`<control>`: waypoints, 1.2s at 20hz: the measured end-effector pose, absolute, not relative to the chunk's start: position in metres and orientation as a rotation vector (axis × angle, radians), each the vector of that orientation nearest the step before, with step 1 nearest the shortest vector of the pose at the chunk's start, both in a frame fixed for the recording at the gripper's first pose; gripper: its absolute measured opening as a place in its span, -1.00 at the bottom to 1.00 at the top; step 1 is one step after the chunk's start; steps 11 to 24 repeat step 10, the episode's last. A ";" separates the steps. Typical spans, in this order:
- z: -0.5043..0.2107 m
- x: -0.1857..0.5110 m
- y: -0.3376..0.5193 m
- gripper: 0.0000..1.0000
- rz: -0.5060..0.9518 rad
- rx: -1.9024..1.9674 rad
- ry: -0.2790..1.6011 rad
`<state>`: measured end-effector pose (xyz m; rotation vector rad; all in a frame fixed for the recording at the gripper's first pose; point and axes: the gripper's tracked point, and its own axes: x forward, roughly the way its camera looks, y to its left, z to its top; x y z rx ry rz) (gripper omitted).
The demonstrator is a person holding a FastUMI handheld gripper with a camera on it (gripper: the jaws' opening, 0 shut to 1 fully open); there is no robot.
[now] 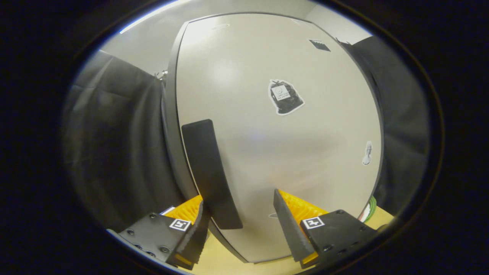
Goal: Open the shoe cabinet door, grab the shoes and put them into the shoe cabinet, then close the shoe cabinet door.
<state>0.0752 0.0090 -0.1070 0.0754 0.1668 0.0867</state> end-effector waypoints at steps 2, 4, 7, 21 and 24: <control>-0.109 0.074 0.010 0.80 0.095 0.071 0.178; -0.107 0.069 0.015 0.79 0.117 0.074 0.179; -0.096 0.058 0.019 0.75 0.145 0.073 0.154; -0.083 0.046 0.015 0.71 0.153 0.070 0.135; -0.083 0.046 0.015 0.71 0.153 0.070 0.135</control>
